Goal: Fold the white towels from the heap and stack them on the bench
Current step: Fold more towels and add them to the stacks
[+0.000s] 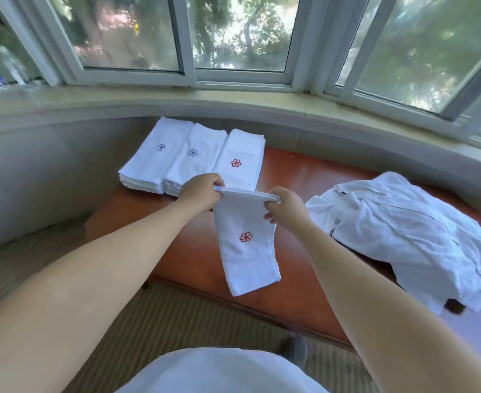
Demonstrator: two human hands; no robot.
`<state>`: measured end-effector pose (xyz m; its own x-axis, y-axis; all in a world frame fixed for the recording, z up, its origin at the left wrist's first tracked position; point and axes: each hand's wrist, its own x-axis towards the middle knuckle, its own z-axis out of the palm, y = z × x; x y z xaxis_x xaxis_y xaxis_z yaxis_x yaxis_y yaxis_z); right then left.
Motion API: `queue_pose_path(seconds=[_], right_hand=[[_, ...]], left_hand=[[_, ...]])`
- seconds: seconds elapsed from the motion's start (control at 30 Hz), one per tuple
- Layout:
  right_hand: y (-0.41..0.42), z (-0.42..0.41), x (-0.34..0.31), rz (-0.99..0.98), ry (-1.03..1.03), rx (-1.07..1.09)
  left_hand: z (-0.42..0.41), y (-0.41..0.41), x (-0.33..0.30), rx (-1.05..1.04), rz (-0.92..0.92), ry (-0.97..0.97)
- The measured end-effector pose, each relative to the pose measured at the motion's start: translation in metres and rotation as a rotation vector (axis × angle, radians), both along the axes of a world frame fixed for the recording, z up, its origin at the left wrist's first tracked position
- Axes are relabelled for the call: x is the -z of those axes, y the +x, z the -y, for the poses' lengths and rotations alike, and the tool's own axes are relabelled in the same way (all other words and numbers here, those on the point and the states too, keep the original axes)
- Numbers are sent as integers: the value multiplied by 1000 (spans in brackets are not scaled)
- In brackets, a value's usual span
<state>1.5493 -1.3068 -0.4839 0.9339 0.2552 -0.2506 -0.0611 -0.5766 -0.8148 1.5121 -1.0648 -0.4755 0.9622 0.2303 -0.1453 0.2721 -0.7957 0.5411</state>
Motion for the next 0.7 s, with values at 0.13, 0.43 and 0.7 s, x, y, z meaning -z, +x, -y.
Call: queue_pose_path(seconds=[0.13,0.43,0.7], right_hand=[[-18,-39,-18,74,9,-6],[-28,-94,-51,161,-41,-48],[8,-132,-59,137,-82,-107]], left_hand=[[-37,-23,-19,-18,44,18],[-87,-40,-46,-93,119,-86],[-123,-15,-54,-159,106,-235]])
